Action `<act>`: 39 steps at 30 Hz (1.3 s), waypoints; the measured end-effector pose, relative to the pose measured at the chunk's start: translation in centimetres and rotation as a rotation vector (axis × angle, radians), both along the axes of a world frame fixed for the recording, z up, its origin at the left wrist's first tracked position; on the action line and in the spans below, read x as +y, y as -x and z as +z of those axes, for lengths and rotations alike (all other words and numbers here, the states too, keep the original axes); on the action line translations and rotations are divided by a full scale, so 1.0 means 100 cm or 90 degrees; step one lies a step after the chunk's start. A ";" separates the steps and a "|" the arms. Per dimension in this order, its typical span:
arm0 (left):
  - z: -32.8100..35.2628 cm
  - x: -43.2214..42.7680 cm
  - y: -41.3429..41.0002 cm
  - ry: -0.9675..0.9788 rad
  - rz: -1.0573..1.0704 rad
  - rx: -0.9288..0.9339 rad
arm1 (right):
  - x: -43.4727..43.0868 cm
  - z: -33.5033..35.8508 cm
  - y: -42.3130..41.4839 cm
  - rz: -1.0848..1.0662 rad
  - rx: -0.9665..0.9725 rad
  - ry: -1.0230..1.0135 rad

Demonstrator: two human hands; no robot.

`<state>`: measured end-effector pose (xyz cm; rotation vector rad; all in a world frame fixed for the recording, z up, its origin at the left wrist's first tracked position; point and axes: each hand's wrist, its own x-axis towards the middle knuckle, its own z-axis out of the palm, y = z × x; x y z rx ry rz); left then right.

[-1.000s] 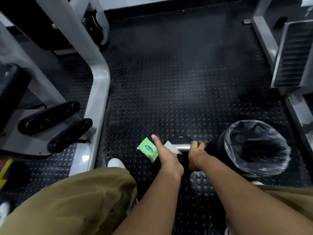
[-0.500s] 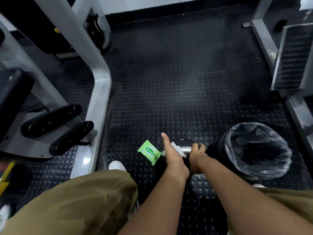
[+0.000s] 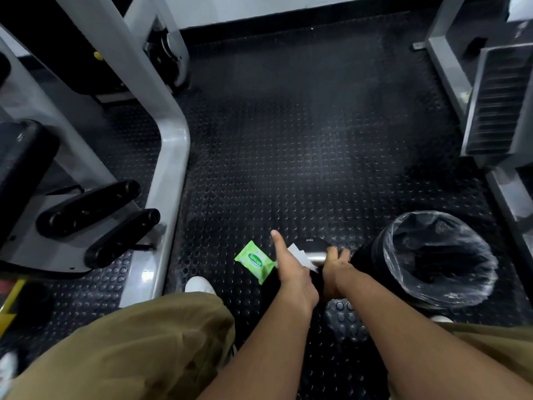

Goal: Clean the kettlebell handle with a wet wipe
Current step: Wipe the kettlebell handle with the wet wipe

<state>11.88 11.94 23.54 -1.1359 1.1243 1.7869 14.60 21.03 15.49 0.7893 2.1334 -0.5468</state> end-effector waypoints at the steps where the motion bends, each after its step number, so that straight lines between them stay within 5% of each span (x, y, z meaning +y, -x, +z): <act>1: 0.001 0.000 -0.002 -0.054 -0.031 0.001 | 0.000 0.000 0.001 0.004 -0.005 -0.004; 4: 0.004 -0.003 -0.008 -0.110 -0.059 0.015 | -0.002 0.000 0.003 0.010 -0.019 -0.016; 11: 0.013 -0.003 -0.001 0.023 0.010 0.037 | 0.000 -0.003 0.001 -0.008 -0.014 -0.004; 16: 0.008 -0.012 -0.007 -0.079 -0.113 0.050 | -0.003 -0.003 0.002 0.012 -0.021 -0.024; 25: -0.006 -0.017 0.004 0.023 0.016 0.076 | -0.002 -0.004 -0.003 0.007 0.028 -0.020; 32: -0.003 -0.010 -0.007 -0.119 -0.075 0.033 | -0.004 0.001 0.002 0.011 -0.016 -0.033; 39: 0.000 -0.011 0.007 0.010 0.021 0.052 | -0.003 0.001 0.000 0.004 0.003 -0.028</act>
